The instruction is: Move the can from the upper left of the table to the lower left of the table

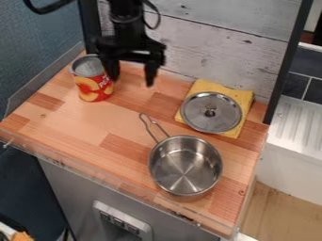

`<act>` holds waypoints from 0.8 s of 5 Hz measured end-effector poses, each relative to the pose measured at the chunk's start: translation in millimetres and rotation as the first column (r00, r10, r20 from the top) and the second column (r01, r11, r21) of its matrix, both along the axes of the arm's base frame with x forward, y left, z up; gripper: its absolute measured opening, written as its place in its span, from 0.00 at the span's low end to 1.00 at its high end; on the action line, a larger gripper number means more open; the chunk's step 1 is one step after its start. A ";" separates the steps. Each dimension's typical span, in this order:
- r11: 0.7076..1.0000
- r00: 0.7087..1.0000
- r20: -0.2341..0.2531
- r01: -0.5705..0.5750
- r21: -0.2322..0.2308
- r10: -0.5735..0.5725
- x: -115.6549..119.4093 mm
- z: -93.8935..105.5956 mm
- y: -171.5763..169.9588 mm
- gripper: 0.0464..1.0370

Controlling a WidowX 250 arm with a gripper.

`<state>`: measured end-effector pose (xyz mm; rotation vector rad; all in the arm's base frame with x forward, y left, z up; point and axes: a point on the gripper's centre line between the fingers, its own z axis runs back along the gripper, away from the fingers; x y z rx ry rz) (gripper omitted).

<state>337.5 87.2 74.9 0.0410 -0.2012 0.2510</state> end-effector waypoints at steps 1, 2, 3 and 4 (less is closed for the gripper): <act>0.995 0.995 0.009 0.097 0.021 -0.097 11.2 -1.9 15.8 0.96; 0.987 0.988 -0.005 0.157 0.027 -0.157 24.4 -1.2 37.7 0.96; 0.989 0.990 0.000 0.143 0.043 -0.144 33.9 -3.0 56.5 0.96; 0.989 0.990 0.019 0.139 0.054 -0.141 44.5 -2.4 62.6 0.96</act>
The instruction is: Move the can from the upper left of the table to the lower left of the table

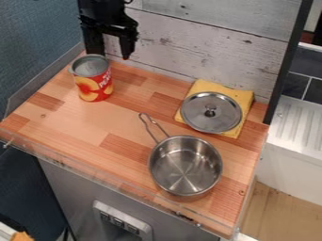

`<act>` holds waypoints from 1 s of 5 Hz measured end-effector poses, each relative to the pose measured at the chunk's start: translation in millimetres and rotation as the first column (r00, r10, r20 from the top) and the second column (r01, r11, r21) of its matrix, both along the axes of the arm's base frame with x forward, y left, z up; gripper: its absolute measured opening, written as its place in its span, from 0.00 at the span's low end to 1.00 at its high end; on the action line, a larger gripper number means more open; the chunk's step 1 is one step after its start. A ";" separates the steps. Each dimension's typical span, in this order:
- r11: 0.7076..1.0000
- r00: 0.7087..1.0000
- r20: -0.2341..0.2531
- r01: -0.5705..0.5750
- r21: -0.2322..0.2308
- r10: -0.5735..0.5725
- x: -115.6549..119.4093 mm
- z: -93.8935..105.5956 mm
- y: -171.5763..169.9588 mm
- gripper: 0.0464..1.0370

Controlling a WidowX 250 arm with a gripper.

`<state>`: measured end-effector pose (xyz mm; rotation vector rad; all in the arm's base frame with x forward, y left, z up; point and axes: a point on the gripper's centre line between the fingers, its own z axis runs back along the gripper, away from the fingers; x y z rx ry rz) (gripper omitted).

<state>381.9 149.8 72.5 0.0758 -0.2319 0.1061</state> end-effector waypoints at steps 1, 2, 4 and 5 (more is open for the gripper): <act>1.000 1.000 0.016 0.006 0.017 -0.006 7.1 -2.4 4.2 0.96; 1.000 1.000 0.006 0.006 0.014 -0.006 14.0 -18.0 8.4 0.96; 0.999 1.000 0.018 -0.018 0.026 0.018 25.1 -20.9 24.2 0.96; 0.999 0.999 -0.003 -0.032 0.027 0.032 22.4 -28.5 25.7 0.96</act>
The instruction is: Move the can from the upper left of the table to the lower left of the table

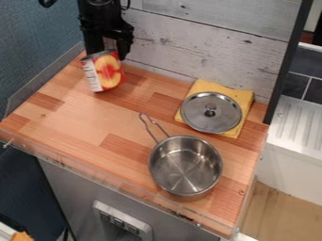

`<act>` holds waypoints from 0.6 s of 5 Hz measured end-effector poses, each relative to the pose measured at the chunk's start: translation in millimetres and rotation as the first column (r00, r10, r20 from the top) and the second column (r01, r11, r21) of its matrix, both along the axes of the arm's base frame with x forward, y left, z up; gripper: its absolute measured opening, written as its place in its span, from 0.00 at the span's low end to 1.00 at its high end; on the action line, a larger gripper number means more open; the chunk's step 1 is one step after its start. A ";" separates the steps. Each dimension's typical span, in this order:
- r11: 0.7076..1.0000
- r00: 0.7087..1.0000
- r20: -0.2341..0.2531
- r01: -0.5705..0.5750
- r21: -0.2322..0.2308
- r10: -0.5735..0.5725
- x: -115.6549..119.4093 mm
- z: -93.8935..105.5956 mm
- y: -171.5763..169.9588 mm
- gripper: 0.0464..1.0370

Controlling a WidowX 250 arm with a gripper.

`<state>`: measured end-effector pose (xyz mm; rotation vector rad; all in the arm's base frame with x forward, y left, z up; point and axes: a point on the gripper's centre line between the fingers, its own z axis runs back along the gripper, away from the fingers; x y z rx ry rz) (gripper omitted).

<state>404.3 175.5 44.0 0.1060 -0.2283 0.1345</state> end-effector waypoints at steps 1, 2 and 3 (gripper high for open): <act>1.000 0.999 -0.046 -0.007 -0.007 0.007 -11.0 -12.7 -6.5 0.96; 1.000 0.997 -0.079 -0.008 -0.022 0.006 -21.6 -19.8 -17.5 0.96; 1.000 0.997 -0.078 -0.008 -0.030 0.006 -35.5 -7.3 -32.8 0.96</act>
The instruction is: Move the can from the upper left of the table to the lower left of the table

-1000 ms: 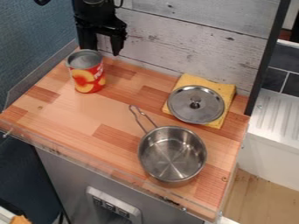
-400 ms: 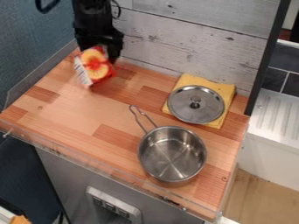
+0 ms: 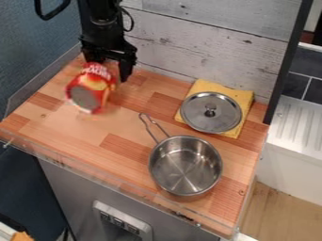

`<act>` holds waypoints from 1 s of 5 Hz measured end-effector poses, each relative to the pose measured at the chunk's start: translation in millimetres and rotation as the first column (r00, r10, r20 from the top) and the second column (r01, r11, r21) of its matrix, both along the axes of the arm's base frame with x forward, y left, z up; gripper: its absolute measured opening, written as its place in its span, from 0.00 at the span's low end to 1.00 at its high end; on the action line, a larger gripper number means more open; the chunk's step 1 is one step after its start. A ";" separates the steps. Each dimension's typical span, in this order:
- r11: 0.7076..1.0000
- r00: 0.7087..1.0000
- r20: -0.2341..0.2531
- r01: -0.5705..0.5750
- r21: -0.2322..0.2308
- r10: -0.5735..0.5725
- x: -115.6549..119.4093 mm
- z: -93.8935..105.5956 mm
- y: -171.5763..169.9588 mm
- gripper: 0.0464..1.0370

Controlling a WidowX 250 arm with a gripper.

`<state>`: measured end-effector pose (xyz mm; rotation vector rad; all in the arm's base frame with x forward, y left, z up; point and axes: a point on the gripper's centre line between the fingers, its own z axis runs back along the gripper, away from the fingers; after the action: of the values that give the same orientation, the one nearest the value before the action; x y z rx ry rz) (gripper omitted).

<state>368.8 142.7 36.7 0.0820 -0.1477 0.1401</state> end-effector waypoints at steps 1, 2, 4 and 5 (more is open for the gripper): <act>1.000 0.999 -0.033 0.015 -0.020 -0.016 -27.2 2.7 -25.5 0.96; 0.999 0.999 -0.049 -0.022 -0.029 0.020 -65.4 7.9 -38.9 0.96; 0.997 0.996 -0.050 -0.071 -0.037 0.069 -119.3 11.5 -56.4 0.96; 0.997 0.998 -0.001 -0.062 -0.047 0.062 -116.6 24.6 -61.2 0.96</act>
<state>252.2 81.5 61.3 0.0397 -0.1425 0.2056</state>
